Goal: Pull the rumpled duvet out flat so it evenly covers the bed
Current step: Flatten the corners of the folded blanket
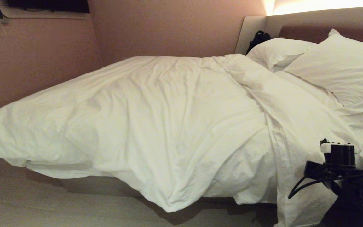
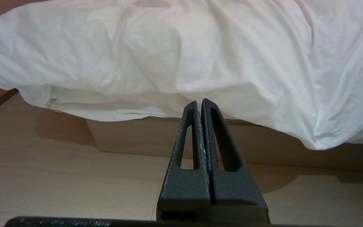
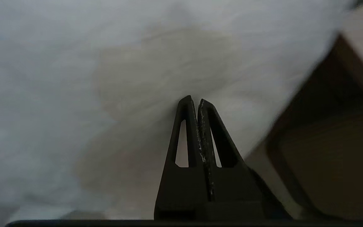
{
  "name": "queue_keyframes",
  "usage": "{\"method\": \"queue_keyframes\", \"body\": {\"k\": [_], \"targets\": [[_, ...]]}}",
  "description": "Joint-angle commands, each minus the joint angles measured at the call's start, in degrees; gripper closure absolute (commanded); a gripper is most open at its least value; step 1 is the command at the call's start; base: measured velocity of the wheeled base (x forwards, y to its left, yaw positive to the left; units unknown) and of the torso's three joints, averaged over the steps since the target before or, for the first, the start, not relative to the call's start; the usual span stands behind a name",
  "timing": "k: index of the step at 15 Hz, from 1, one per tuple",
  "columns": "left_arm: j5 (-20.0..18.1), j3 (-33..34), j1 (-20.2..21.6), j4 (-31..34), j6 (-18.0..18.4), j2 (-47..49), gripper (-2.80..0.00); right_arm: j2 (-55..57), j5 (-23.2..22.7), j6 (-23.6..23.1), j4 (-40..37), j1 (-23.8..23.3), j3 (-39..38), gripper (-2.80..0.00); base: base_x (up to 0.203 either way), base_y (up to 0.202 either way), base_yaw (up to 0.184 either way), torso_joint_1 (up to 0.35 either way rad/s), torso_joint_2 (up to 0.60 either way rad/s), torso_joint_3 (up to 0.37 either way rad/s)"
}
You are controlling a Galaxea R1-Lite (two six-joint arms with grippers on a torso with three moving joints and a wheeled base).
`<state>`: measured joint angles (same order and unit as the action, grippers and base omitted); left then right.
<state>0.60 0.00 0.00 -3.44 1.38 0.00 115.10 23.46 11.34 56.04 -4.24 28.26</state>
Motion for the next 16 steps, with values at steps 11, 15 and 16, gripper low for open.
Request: {"method": "queue_keyframes", "body": {"k": [11,15,16], "targets": [[0.02,0.00,0.00,-0.08,0.03,0.00,0.00,-8.57,-7.02,-8.44,9.80,6.08,-11.87,-2.80,0.000,0.000,0.000,0.000,0.00,0.000],[0.02,0.00,0.00,0.01,0.03,0.00,0.00,-7.48,-4.37,-9.28,6.71,7.78,-11.38,-2.80,0.000,0.000,0.000,0.000,0.00,0.000],[0.02,0.00,0.00,-0.08,0.03,0.00,0.00,-6.38,-3.29,-9.18,6.57,8.34,-11.03,-2.80,0.000,0.000,0.000,0.000,0.00,0.000]]}}
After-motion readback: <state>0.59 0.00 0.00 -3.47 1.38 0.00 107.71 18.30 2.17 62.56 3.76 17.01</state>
